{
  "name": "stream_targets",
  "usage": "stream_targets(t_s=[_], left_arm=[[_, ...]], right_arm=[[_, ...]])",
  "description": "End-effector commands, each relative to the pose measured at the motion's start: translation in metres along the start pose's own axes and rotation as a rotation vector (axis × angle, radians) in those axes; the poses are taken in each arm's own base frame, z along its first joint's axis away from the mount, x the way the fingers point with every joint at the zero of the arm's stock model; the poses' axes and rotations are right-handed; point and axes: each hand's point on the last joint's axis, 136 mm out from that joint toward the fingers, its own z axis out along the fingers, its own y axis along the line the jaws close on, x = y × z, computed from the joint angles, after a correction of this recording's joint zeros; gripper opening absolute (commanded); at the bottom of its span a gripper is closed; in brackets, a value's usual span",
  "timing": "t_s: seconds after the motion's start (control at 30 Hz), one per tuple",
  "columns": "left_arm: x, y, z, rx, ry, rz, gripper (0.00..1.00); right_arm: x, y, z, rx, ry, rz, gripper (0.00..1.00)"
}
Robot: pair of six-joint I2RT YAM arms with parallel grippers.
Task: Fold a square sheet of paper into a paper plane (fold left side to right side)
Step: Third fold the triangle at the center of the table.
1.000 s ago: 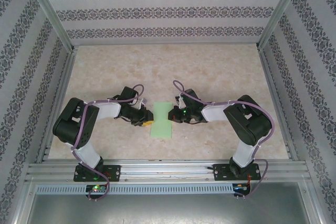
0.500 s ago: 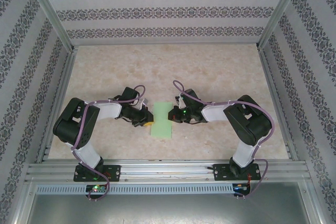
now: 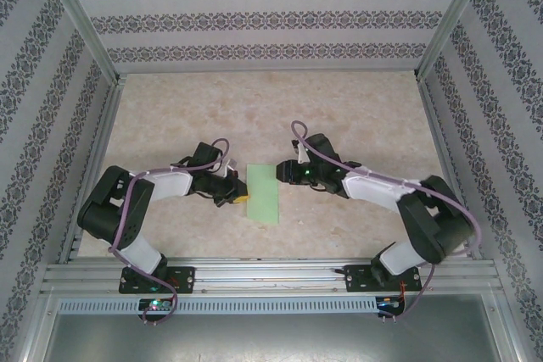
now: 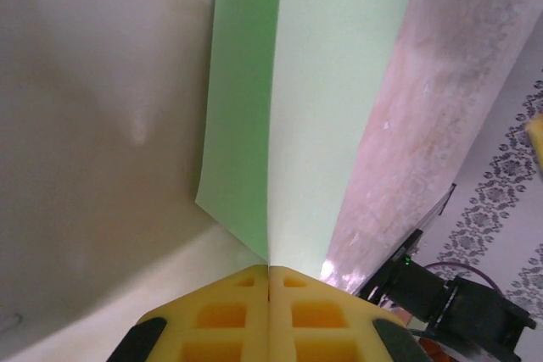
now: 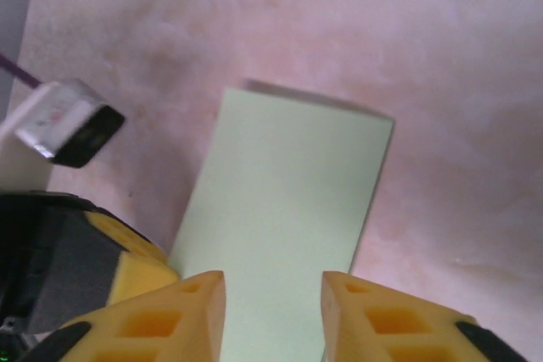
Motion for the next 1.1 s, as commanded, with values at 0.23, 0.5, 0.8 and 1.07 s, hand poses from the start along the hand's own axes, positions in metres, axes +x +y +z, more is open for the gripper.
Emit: stream_targets(t_s=[0.23, 0.5, 0.8, 1.07], left_arm=[[0.004, -0.009, 0.000, 0.049, -0.014, -0.076, 0.00], [0.005, -0.008, 0.001, 0.043, -0.012, -0.084, 0.00], [0.006, -0.007, 0.002, 0.039, -0.012, -0.087, 0.00], [0.008, -0.005, 0.003, 0.032, -0.007, -0.088, 0.00]], right_arm=[[0.057, 0.026, -0.031, 0.186, -0.049, -0.558, 0.56], [0.118, 0.051, -0.010, 0.218, 0.021, -1.014, 0.70], [0.133, 0.068, 0.021, 0.259, 0.010, -1.190, 0.77], [0.116, 0.076, 0.042, 0.324, -0.032, -1.189, 0.75]])
